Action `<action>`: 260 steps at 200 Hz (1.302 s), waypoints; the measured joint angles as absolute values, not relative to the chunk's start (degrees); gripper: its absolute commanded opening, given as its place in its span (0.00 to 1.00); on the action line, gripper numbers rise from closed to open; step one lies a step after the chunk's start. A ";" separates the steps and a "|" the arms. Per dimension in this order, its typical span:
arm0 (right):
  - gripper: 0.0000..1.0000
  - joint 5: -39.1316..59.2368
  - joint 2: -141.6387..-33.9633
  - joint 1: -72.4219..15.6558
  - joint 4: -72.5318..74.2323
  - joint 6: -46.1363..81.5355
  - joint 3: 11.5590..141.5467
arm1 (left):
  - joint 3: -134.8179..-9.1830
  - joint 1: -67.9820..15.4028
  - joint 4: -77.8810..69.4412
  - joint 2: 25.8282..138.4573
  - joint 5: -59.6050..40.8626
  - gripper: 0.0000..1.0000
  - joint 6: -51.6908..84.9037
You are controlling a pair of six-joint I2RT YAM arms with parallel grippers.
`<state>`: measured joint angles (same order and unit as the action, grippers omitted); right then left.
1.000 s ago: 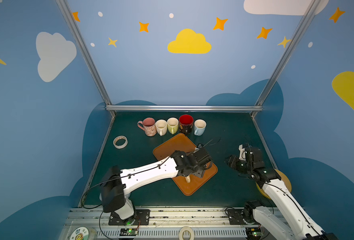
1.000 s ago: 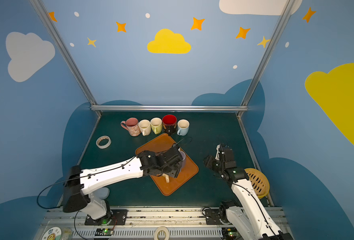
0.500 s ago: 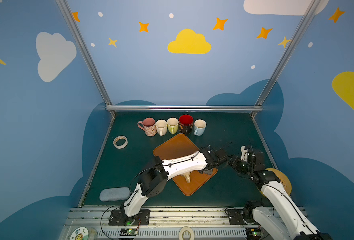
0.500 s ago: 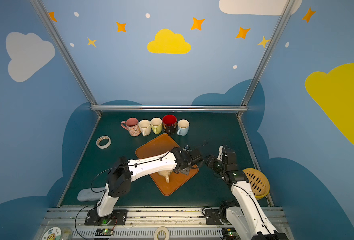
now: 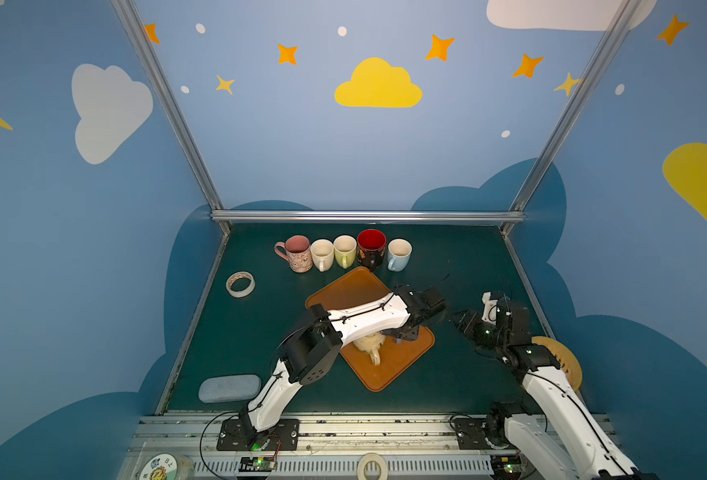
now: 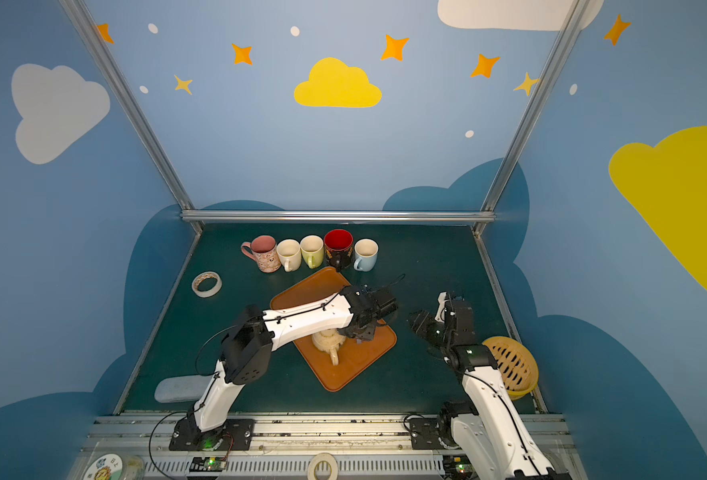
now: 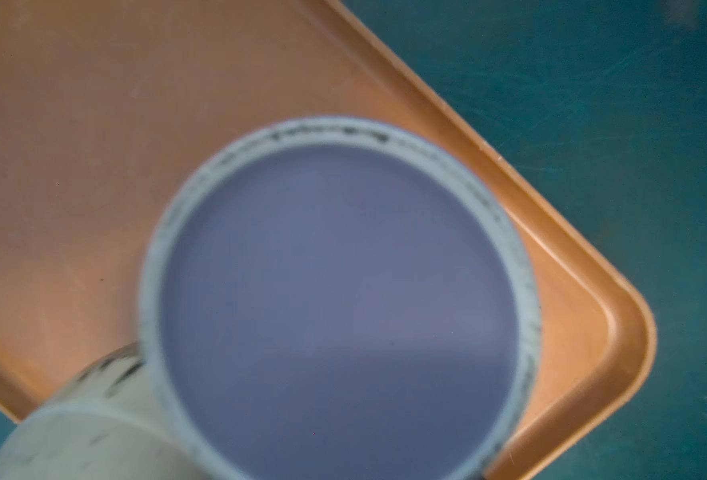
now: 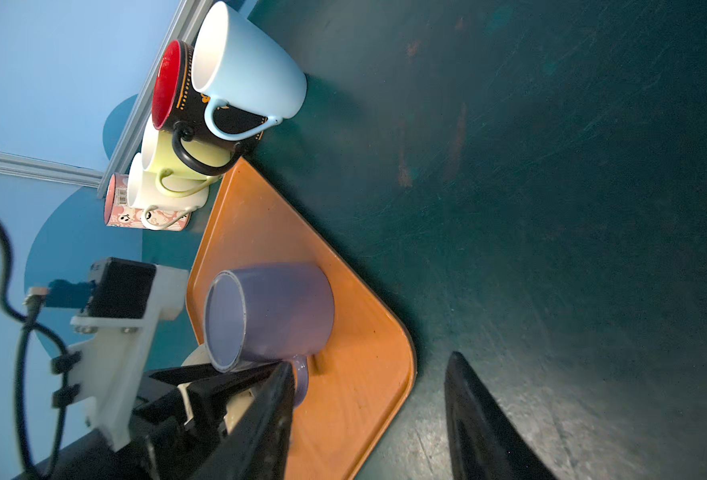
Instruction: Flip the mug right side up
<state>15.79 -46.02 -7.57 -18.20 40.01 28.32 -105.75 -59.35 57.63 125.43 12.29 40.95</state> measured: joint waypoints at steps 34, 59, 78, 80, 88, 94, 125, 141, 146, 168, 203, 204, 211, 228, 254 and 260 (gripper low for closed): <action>0.52 15.94 -46.04 -7.57 -18.15 39.99 28.29 | -105.84 -59.07 56.51 126.13 10.39 0.42 40.97; 0.52 15.97 -46.02 -7.57 -18.15 39.86 28.25 | -105.84 -58.76 55.64 126.13 9.37 0.35 40.97; 0.52 15.97 -46.02 -7.57 -18.15 39.81 28.25 | -105.84 -58.54 55.27 126.13 8.99 0.30 40.95; 0.52 15.97 -46.02 -7.57 -18.15 39.81 28.25 | -105.84 -58.52 55.22 126.13 8.93 0.29 40.91; 0.52 15.97 -46.02 -7.57 -18.15 39.81 28.23 | -105.84 -58.50 55.07 126.13 8.67 0.27 40.86; 0.52 15.97 -46.02 -7.57 -18.15 39.81 28.21 | -105.84 -58.50 55.00 126.13 8.51 0.24 40.80; 0.52 15.99 -46.02 -7.57 -18.15 39.79 28.16 | -105.84 -58.48 54.92 126.13 8.21 0.12 40.75; 0.52 16.12 -46.02 -7.57 -18.15 39.72 28.14 | -105.84 -58.39 54.35 126.13 7.81 0.06 40.21; 0.52 16.21 -46.02 -7.57 -18.15 39.68 28.14 | -105.84 -58.39 54.26 126.13 7.73 0.04 40.23; 0.52 17.26 -46.09 -7.57 -17.80 39.18 28.10 | -105.25 -58.37 53.71 125.80 7.79 0.04 40.01; 0.52 19.88 -46.09 -7.57 -16.43 38.52 27.33 | -100.55 -57.78 51.99 122.45 7.20 0.04 39.46; 0.52 20.01 -46.09 -7.57 -16.38 38.52 27.31 | -100.49 -57.76 51.99 122.34 7.18 0.04 39.46; 0.52 20.62 -46.09 -7.57 -16.19 38.48 27.24 | -99.66 -57.54 51.96 121.56 6.96 0.04 39.42; 0.52 22.20 -46.04 -7.57 -15.53 38.28 27.18 | -97.30 -56.84 51.18 118.91 6.42 0.04 39.22; 0.52 24.53 -45.76 -7.57 -15.11 37.39 27.09 | -93.14 -55.37 48.64 113.25 4.71 0.04 39.20; 0.52 25.06 -45.47 -7.57 -15.00 37.26 26.96 | -92.03 -54.94 47.68 111.66 4.12 0.04 39.22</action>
